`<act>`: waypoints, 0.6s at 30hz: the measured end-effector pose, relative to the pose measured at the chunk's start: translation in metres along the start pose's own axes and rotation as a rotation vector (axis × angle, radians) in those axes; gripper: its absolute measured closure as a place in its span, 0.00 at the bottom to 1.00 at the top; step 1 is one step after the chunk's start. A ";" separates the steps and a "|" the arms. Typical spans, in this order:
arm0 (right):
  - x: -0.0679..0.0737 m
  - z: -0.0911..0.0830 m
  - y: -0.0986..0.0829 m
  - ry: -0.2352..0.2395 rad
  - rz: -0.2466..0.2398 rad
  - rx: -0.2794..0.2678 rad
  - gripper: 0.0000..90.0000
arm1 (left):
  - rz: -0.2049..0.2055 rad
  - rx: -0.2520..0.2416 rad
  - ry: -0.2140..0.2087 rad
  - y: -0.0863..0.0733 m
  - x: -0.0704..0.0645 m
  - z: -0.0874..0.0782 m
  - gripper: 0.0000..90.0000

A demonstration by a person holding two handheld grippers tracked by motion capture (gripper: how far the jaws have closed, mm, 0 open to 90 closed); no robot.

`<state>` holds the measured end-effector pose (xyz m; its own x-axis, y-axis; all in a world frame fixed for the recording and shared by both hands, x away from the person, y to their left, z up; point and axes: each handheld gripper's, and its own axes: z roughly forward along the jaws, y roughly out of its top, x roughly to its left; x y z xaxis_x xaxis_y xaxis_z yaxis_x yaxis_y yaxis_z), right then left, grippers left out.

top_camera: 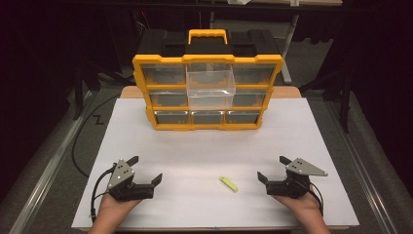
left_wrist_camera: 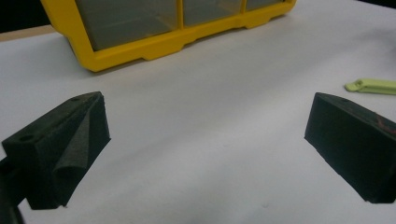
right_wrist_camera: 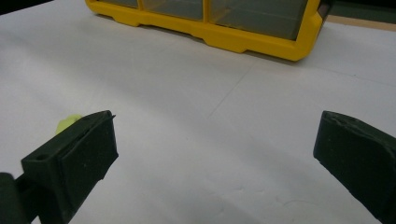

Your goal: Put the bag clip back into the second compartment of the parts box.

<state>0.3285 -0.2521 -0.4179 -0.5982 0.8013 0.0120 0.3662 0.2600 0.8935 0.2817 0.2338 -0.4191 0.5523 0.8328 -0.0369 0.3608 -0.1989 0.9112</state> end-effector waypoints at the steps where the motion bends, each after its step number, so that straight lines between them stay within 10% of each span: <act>1: 0.000 -0.001 0.001 -0.002 0.003 -0.008 0.00 | 0.000 -0.008 -0.005 0.000 0.001 -0.001 0.01; 18: 0.000 -0.002 0.002 0.000 0.004 -0.032 0.00 | 0.007 -0.027 -0.024 0.001 0.000 -0.001 0.00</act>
<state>0.3283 -0.2527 -0.4150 -0.5970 0.8021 0.0160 0.3459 0.2394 0.9072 0.2811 0.2346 -0.4181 0.5728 0.8188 -0.0397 0.3366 -0.1908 0.9221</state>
